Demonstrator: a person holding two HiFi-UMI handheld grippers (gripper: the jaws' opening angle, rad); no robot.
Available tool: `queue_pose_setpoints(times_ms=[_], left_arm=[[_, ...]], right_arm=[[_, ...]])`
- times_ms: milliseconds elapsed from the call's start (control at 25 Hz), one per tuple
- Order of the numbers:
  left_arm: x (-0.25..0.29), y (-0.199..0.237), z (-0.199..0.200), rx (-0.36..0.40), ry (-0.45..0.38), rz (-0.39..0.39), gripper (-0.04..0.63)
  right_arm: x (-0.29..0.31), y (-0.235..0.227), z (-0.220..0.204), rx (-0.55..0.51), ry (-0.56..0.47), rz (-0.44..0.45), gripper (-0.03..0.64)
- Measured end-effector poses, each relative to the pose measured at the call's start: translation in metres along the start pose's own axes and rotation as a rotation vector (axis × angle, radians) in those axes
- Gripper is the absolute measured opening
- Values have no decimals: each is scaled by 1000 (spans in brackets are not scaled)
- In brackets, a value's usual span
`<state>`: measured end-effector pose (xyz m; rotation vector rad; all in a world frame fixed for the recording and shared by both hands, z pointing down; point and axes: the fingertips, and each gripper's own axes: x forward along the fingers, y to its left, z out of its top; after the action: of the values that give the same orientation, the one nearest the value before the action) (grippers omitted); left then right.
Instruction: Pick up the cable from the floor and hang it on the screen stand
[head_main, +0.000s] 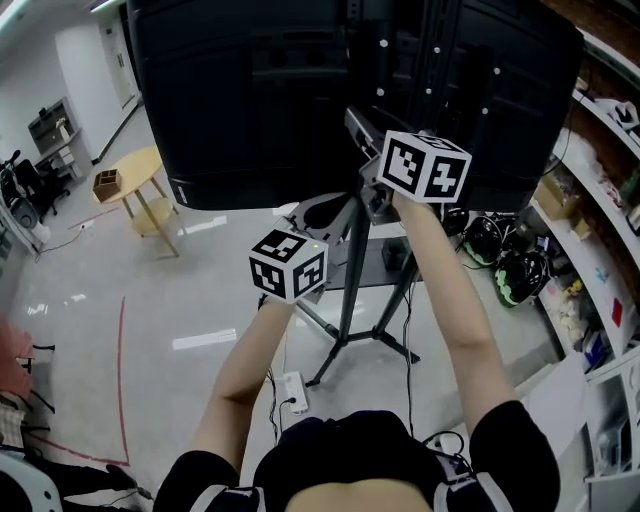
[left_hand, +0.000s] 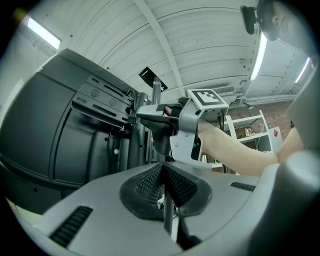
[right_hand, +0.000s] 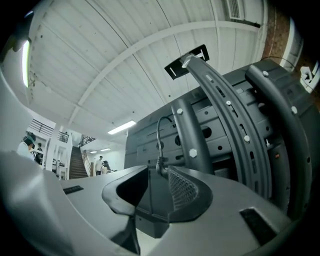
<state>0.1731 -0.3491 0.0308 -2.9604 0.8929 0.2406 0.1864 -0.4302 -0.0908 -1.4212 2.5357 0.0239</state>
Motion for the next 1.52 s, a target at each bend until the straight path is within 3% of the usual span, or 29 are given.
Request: queue_pose_setpoints(times_ms=[160,520,640,840,1080,1360,1520], left_arm=[[0,1,-8,-28,-3,-10,8],[-23,-8,-45,-70,-15,30,8],[-33,-15,-57,-65,-13,51,8],[-47,-28,-85,-109,17,79,8],[-71,-27,-106,-177,42,141,8],[-100,-10,-111,-176,71,231,8],[-122,0,-111,-188,72,269,8]], right_arm=[[-16,3,-24,23,11,23,156],[-89,16,-108,23,78,18,154],[-118,23,-136,69,80,-21,68],[-152,25,-170,191,53,-101,25],[-161,40,-180,162,47,-112,25],[-153,63,-192,52,85,-102,25],[-147,79,-199,70,88,-82,23]])
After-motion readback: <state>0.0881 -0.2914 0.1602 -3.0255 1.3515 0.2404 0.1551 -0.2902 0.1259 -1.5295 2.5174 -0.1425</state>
